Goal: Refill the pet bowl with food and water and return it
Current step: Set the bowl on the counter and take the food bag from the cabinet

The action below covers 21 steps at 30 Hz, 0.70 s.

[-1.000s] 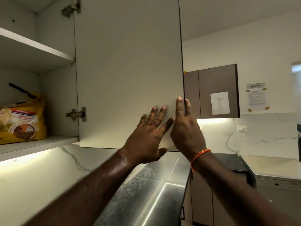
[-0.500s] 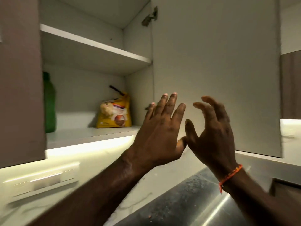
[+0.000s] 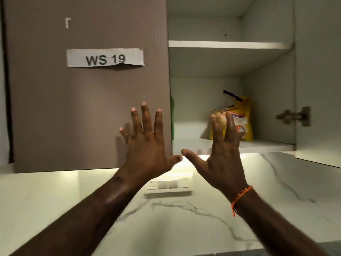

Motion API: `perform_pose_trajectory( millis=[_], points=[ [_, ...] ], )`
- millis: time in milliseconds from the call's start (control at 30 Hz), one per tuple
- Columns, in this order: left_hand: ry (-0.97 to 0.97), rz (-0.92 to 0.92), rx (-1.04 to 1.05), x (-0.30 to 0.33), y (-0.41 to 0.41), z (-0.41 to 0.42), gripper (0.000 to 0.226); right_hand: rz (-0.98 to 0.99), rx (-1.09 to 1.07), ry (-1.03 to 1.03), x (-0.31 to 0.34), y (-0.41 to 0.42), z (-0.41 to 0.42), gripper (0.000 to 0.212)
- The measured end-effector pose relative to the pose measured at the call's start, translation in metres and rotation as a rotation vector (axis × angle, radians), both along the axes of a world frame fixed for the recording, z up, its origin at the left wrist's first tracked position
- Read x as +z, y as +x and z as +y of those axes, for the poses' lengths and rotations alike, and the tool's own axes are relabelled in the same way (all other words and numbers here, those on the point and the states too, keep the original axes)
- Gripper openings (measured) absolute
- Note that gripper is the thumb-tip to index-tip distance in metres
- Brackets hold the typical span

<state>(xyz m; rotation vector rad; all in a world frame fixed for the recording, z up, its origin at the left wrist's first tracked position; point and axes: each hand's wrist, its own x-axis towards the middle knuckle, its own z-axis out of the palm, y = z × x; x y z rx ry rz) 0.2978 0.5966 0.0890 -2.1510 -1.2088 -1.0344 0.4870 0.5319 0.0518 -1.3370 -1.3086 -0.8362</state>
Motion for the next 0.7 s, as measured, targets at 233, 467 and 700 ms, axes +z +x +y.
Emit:
perform_pose_trajectory(
  millis=[233, 467, 700],
  points=[
    [-0.077, -0.028, 0.195, -0.005, -0.034, 0.043, 0.144, 0.096, 0.432, -0.261, 0.029, -0.042, 0.083, 0.105],
    [-0.100, 0.013, 0.239, -0.004, -0.033, 0.043, 0.140, 0.296, 0.802, -0.264, 0.036, -0.058, 0.106, 0.079],
    [-0.031, -0.115, 0.098, -0.007, -0.062, 0.031, 0.091, 0.396, 0.918, -0.280, 0.037, -0.057, 0.093, 0.060]
  ],
)
